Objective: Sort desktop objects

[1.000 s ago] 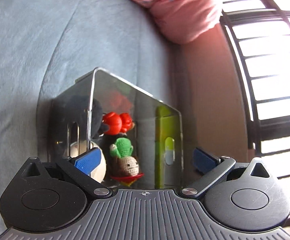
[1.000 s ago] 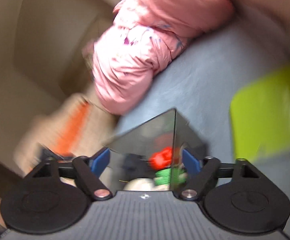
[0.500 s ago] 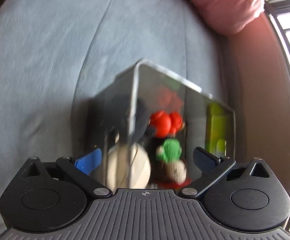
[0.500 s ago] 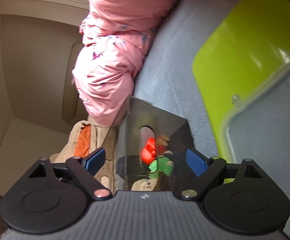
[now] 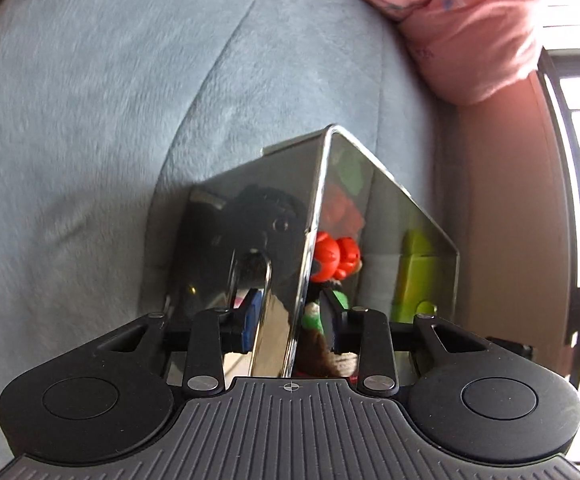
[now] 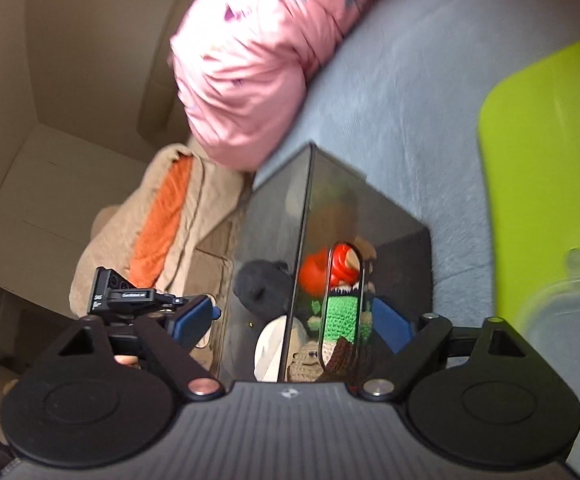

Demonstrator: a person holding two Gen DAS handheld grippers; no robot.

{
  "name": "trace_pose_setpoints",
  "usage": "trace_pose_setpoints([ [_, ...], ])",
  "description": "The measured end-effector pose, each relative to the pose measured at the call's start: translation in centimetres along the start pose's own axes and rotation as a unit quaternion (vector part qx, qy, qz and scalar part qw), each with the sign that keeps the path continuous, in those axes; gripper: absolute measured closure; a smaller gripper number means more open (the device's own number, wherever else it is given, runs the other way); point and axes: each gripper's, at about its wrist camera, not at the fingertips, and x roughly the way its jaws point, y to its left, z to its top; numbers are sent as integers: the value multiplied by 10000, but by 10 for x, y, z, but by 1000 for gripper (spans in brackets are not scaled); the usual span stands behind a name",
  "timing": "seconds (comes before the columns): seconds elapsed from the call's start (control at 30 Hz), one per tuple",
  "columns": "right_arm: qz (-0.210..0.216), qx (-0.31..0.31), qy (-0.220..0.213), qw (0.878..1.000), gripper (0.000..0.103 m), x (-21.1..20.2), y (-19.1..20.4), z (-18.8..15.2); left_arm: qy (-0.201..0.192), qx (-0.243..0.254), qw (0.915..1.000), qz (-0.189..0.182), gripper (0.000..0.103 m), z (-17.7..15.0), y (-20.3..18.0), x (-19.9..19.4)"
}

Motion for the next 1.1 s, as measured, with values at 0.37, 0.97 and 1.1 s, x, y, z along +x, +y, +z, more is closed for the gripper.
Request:
trace_pose_setpoints([
  [0.37,-1961,-618,77,9786,72,0,61,-50,-375,809,9955,334,69,-65,-16,-17],
  [0.97,-2058,-259,-361,9776,53,-78,90,-192,-930,-78,9943,507,10,-197,25,-70],
  [1.1,-2785,-699,-774,9548,40,-98,120,-182,-1576,356,9793,1220,8,-198,-24,-106],
])
